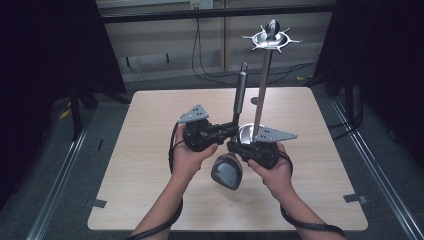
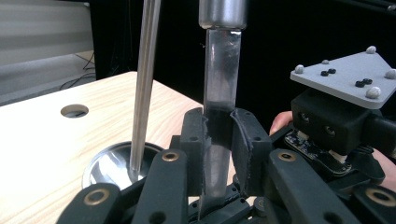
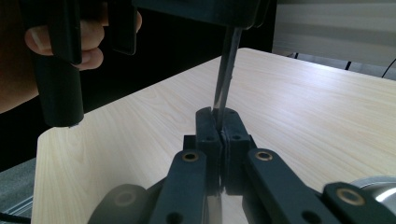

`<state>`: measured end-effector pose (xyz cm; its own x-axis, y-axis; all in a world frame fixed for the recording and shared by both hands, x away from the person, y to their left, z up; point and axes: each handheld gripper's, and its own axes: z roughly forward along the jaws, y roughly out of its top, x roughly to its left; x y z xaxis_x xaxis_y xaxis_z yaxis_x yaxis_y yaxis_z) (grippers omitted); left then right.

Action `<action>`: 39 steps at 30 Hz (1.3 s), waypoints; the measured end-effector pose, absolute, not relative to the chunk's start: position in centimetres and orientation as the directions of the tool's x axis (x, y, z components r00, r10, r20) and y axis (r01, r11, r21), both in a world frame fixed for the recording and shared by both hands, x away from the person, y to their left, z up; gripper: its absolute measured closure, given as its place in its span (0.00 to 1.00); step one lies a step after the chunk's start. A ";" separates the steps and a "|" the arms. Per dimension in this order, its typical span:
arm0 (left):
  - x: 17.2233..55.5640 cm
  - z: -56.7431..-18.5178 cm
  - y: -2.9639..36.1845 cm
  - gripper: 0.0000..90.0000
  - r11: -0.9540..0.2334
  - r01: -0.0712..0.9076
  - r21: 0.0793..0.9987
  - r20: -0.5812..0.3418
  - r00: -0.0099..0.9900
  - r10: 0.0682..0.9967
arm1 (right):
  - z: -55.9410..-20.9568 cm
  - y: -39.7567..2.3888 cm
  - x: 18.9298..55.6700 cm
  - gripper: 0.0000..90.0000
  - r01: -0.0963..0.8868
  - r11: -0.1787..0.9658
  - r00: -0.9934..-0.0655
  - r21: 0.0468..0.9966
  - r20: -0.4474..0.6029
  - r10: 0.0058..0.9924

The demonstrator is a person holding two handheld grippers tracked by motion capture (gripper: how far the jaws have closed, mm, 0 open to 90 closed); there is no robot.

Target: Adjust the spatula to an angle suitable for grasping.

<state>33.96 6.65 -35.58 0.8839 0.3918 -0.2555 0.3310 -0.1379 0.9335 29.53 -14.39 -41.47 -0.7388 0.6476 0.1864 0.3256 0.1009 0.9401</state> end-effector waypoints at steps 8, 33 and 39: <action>34.8 -34.7 6.3 0.84 -0.126 0.328 0.936 -0.260 0.888 0.379 | -40.6 -14.8 30.2 0.99 0.317 0.094 -0.738 0.944 0.183 0.650; 36.5 -34.2 5.4 0.84 -0.102 0.329 0.939 -0.267 0.881 0.391 | -39.5 -15.5 32.0 0.99 0.338 0.082 -0.722 0.938 0.202 0.662; 36.6 -34.5 5.0 0.84 -0.107 0.331 0.938 -0.266 0.880 0.393 | -39.8 -15.7 32.1 0.99 0.337 0.089 -0.720 0.937 0.195 0.666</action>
